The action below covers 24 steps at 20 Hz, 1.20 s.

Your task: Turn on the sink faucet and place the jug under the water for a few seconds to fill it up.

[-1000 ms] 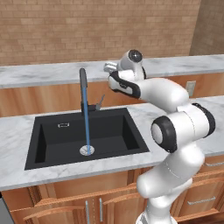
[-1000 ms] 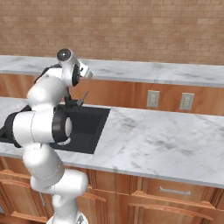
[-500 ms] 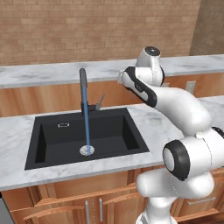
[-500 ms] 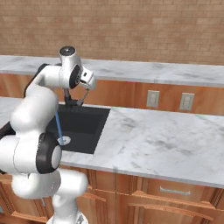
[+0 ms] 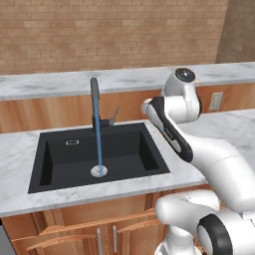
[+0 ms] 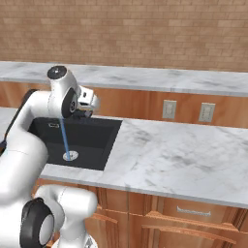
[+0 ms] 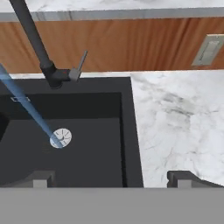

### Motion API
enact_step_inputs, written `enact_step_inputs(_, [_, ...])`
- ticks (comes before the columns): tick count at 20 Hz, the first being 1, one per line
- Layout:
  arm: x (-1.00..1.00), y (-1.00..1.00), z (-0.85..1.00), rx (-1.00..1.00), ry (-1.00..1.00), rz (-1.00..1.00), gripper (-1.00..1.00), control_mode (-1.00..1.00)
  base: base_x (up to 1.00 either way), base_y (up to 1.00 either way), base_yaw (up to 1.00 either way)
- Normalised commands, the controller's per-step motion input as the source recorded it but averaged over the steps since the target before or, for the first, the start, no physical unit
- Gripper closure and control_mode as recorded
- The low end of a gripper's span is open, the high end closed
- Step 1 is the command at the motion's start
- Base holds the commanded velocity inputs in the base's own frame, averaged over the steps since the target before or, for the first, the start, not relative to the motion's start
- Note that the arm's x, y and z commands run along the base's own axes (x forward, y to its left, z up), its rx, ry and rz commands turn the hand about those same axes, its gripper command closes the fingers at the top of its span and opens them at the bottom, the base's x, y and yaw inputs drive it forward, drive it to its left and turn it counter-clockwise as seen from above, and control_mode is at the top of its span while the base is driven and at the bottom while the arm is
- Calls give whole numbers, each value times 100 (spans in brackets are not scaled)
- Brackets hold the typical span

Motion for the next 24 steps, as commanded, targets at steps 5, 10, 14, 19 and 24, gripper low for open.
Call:
enact_step_inputs(5, [-61, -4, -16, 0, -9, 12, -100, -100, 0, 0, 0])
enact_step_inputs(10, [-6, 0, 4, 0, -5, 4, -100, -100, 0, 0, 0])
enact_step_inputs(14, [0, 0, 0, 0, -1, 0, -100, -100, 0, 0, 0])
enact_step_inputs(19, [0, -1, 0, 0, 0, 0, -100, -100, 0, 0, 0])
enact_step_inputs(24, [0, 0, 0, 0, -1, 0, -100, -100, 0, 0, 0])
